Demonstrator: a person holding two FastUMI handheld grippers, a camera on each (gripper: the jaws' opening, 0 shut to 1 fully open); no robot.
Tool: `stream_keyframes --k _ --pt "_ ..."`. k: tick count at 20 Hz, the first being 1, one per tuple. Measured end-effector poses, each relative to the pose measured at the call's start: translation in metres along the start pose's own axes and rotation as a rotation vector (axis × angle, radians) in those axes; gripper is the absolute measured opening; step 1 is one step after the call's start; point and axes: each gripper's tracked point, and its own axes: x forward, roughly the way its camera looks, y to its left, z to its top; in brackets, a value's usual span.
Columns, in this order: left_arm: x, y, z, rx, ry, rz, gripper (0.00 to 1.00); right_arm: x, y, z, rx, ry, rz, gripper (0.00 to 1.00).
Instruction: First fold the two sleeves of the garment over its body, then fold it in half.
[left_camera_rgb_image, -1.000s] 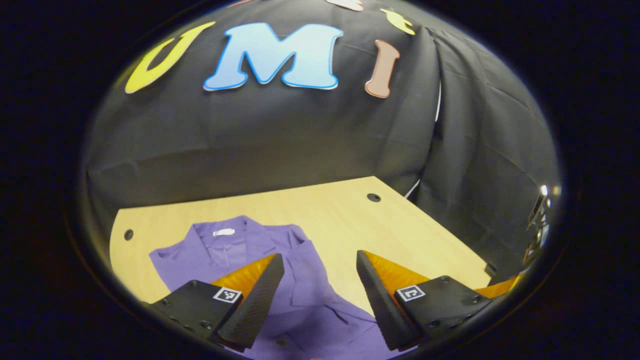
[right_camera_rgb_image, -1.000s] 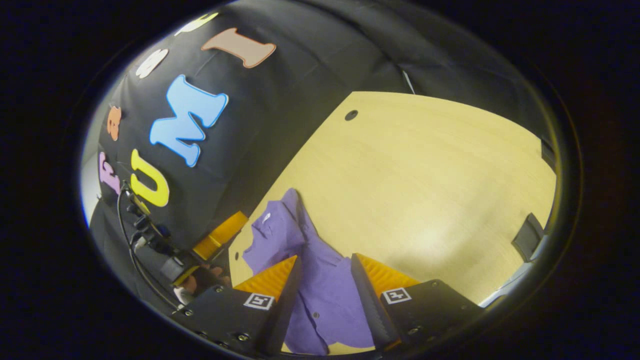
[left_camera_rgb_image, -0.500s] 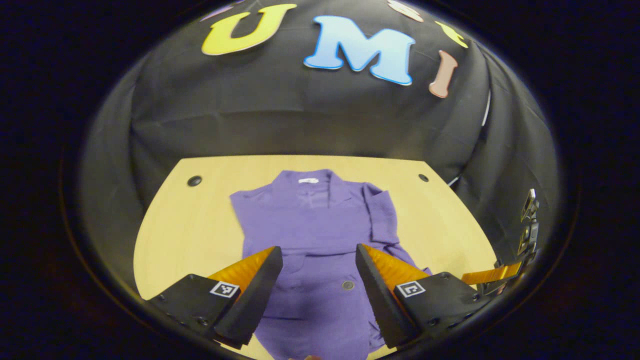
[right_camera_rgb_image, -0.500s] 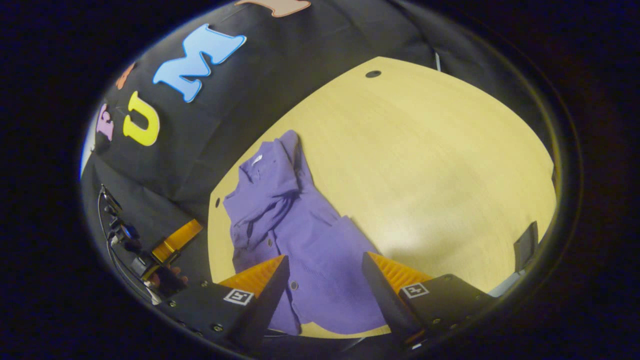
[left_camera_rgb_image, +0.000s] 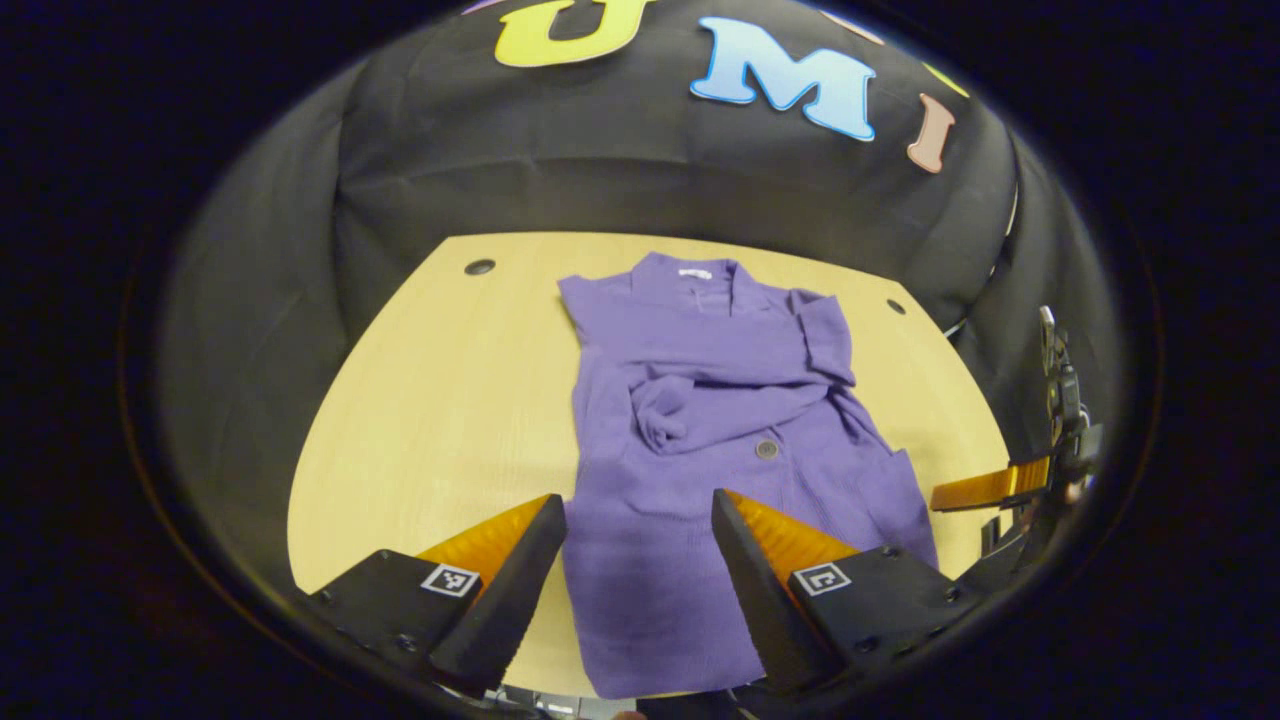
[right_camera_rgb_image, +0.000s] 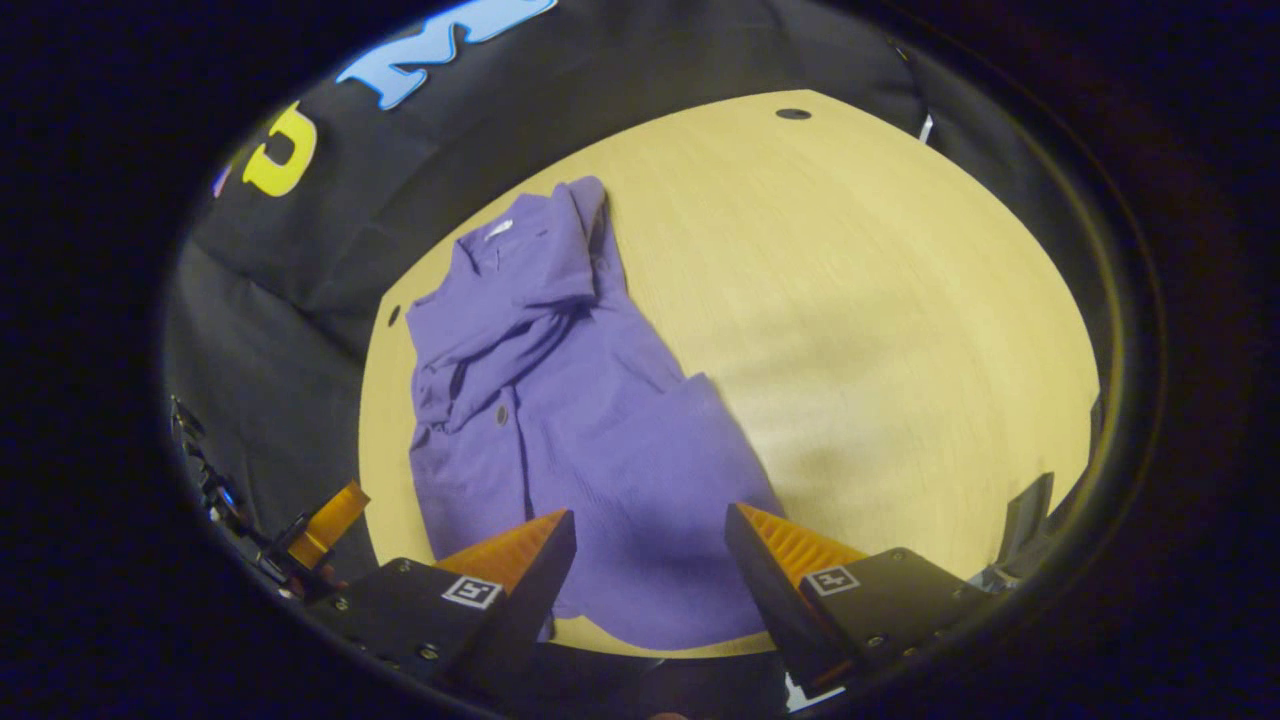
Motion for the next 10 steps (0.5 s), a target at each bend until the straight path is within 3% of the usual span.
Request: stream_keyframes --k 2,10 --pt "-0.005 0.0 -0.022 0.003 0.03 0.002 0.95 0.004 -0.002 -0.012 -0.033 0.039 -0.034 0.94" --pt "-0.004 -0.009 -0.091 0.063 0.181 0.0 0.99 0.018 -0.013 -0.041 -0.141 0.111 -0.133 0.94"
